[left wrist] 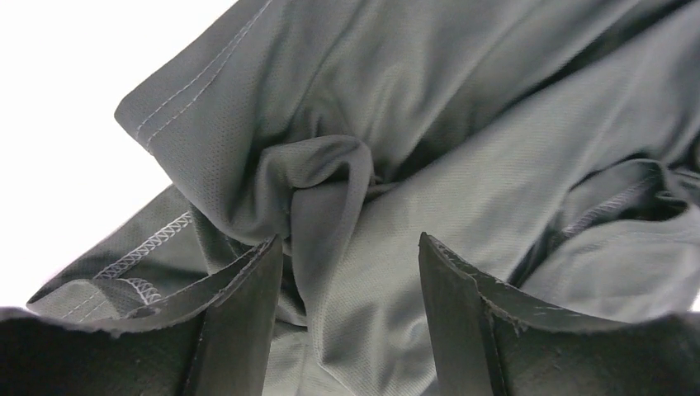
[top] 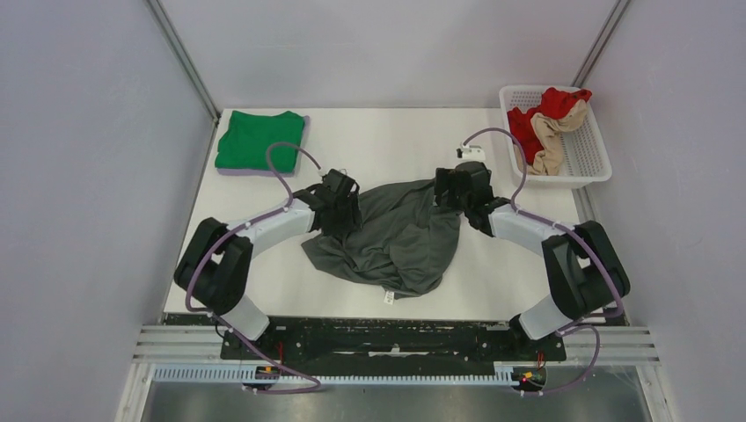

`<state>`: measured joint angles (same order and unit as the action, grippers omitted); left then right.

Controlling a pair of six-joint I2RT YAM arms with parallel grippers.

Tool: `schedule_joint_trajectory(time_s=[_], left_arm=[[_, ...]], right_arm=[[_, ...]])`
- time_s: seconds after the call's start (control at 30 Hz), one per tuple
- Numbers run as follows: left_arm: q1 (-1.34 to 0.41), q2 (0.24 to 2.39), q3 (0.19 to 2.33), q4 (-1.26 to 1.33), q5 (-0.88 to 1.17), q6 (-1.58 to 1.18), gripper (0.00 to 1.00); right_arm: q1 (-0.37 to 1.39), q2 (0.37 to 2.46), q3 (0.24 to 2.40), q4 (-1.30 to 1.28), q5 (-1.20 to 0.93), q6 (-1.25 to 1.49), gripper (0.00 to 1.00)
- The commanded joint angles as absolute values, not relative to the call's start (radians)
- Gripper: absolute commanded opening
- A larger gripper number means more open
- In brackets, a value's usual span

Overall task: Fold and stack the t-shirts
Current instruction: Flatten out the tshirt

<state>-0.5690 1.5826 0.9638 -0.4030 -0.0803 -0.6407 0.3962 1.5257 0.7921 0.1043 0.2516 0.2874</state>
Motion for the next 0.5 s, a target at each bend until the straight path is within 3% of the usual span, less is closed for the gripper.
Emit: schedule_joint_trajectory(time_s=[0.0, 0.1, 0.2, 0.27, 0.37, 0.47], left_arm=[[-0.583, 1.623, 1.023, -0.485, -0.168, -0.585, 0.67], [-0.583, 1.643, 1.026, -0.484, -0.178, -0.584, 0.52], [-0.585, 1.661, 1.031, -0.463, -0.156, -0.575, 0.27], [-0.584, 1.665, 1.049, -0.464, -0.145, -0.564, 0.04], [-0.584, 1.631, 1.065, -0.463, -0.174, -0.559, 0.02], [-0.584, 1.554, 1.066, -0.452, -0.217, -0.546, 0.02]], right_arm=[[0.359, 1.591, 0.844, 0.169, 0.243, 0.357, 0.94], [0.343, 1.617, 0.824, 0.228, 0.183, 0.366, 0.92], [0.326, 1.642, 0.795, 0.309, 0.109, 0.373, 0.86], [0.325, 1.653, 0.78, 0.36, 0.083, 0.361, 0.78], [0.325, 1.664, 0.76, 0.442, 0.069, 0.337, 0.65], [0.324, 1.699, 0.788, 0.43, 0.07, 0.315, 0.42]])
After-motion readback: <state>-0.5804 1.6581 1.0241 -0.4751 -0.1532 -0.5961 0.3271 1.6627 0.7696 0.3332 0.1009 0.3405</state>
